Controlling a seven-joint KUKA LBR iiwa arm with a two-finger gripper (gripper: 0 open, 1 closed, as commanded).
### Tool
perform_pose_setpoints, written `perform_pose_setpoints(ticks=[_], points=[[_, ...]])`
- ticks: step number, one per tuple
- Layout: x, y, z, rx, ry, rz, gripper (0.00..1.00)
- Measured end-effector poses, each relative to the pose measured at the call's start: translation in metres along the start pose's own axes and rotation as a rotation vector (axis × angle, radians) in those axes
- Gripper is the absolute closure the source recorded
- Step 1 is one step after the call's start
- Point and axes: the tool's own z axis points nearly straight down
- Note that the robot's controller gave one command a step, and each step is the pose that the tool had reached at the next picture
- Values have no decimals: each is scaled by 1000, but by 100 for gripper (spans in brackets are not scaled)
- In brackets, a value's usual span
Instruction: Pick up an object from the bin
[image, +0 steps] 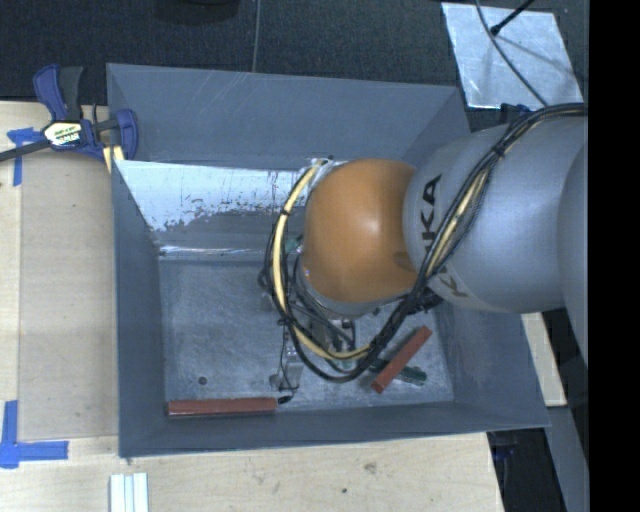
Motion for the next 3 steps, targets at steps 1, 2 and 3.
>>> perform_pose_setpoints(ticks=[1, 2, 3], points=[[-19, -72, 104, 3, 6, -294, 0], [-53, -159, 86, 5, -5, -268, 0], [-132, -160, 106, 0, 0, -267, 0]])
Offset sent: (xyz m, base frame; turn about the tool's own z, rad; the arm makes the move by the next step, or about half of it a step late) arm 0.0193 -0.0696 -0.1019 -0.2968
